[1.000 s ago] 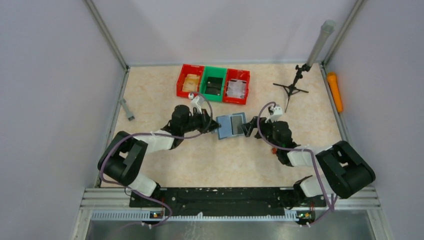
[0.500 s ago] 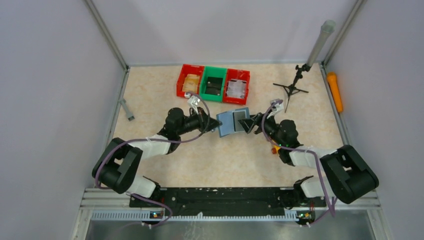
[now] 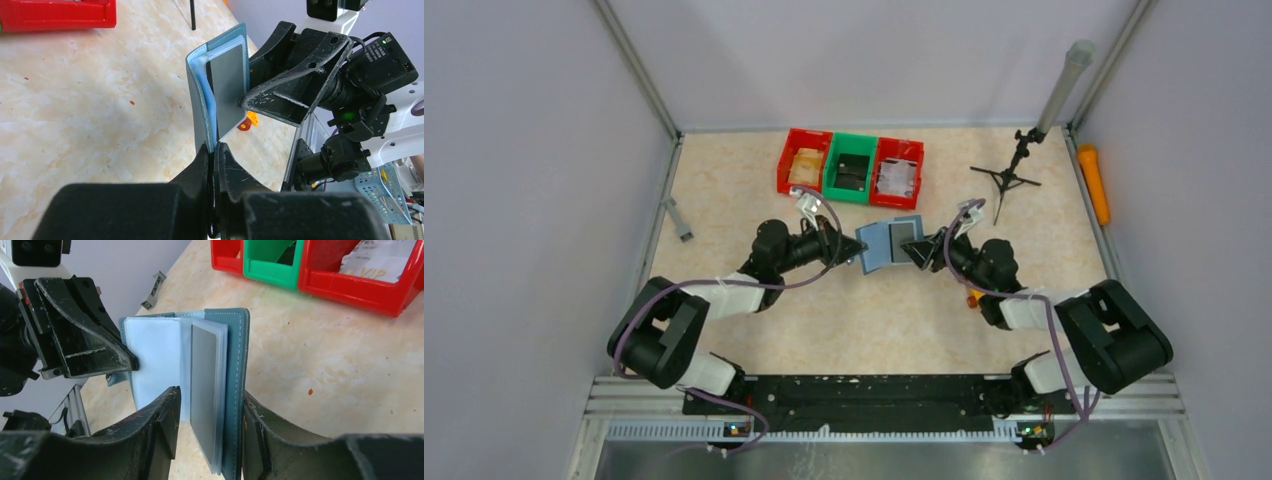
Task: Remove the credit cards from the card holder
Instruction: Remove the credit card from the card holder.
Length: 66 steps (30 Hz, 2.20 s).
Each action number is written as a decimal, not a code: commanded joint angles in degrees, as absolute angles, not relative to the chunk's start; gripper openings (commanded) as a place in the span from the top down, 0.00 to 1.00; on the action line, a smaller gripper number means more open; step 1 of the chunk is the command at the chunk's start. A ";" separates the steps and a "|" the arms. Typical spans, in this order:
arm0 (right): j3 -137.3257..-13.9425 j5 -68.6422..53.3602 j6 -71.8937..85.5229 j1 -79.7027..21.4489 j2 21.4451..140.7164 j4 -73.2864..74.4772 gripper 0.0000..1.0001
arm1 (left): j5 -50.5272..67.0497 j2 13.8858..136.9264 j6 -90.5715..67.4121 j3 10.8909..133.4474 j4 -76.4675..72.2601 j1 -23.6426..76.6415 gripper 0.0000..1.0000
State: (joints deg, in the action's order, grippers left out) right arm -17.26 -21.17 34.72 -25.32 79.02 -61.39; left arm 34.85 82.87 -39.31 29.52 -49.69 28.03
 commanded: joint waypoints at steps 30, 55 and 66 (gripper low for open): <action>-23.16 -25.10 35.88 -24.88 84.62 -59.19 1.00 | 5.94 72.62 -30.96 34.61 -20.32 27.69 0.35; -26.03 -42.40 48.82 -24.87 95.89 -78.71 1.00 | 36.11 85.92 -36.90 35.86 -41.95 28.21 0.59; -25.36 -44.76 50.98 -24.92 96.36 -84.65 1.00 | 40.97 88.49 -41.17 35.57 -48.98 27.86 0.71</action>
